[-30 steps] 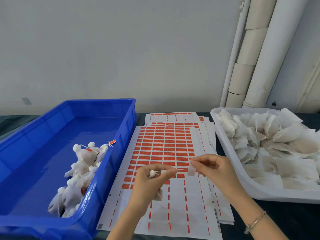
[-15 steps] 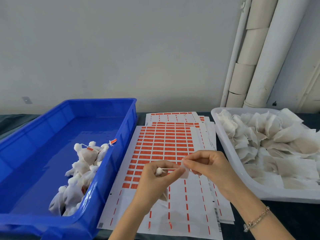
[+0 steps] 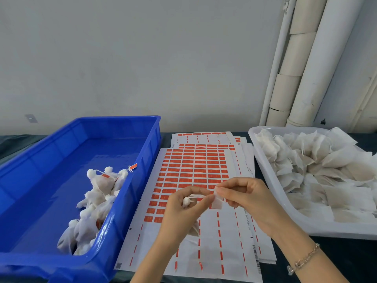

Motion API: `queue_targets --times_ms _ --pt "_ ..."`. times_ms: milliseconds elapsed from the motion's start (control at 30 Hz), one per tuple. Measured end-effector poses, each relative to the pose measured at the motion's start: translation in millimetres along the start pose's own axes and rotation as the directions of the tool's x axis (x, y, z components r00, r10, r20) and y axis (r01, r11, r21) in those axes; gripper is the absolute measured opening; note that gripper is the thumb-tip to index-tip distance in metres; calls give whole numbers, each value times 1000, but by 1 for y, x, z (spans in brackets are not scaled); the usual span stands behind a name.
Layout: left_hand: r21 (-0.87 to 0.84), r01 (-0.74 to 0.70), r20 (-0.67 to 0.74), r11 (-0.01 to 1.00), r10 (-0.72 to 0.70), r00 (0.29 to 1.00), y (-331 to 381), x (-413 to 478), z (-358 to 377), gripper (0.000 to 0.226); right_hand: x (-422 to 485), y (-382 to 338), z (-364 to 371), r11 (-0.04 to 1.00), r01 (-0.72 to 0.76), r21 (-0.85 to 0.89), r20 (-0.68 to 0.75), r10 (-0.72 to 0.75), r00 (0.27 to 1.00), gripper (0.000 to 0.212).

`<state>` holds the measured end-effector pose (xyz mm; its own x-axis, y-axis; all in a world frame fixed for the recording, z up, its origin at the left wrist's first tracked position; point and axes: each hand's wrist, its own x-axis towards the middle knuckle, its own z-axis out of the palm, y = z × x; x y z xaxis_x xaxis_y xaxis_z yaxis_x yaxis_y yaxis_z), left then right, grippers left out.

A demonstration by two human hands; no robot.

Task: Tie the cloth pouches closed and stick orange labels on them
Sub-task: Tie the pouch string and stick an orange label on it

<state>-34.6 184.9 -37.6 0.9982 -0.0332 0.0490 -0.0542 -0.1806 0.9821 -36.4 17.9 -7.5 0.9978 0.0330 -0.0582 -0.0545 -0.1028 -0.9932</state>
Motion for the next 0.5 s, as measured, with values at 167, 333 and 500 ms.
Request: queue_targets --times_ms 167,333,500 --pt "5 30 -34 1000 -30 999 -1 -2 1 6 2 4 -1 994 -72 81 37 69 997 17" --pt "-84 80 -70 993 -86 994 1 -3 3 12 5 9 5 917 -241 319 152 202 968 51" --pt "-136 110 -154 985 -130 979 2 -3 2 6 9 10 2 829 -244 503 95 227 969 38"
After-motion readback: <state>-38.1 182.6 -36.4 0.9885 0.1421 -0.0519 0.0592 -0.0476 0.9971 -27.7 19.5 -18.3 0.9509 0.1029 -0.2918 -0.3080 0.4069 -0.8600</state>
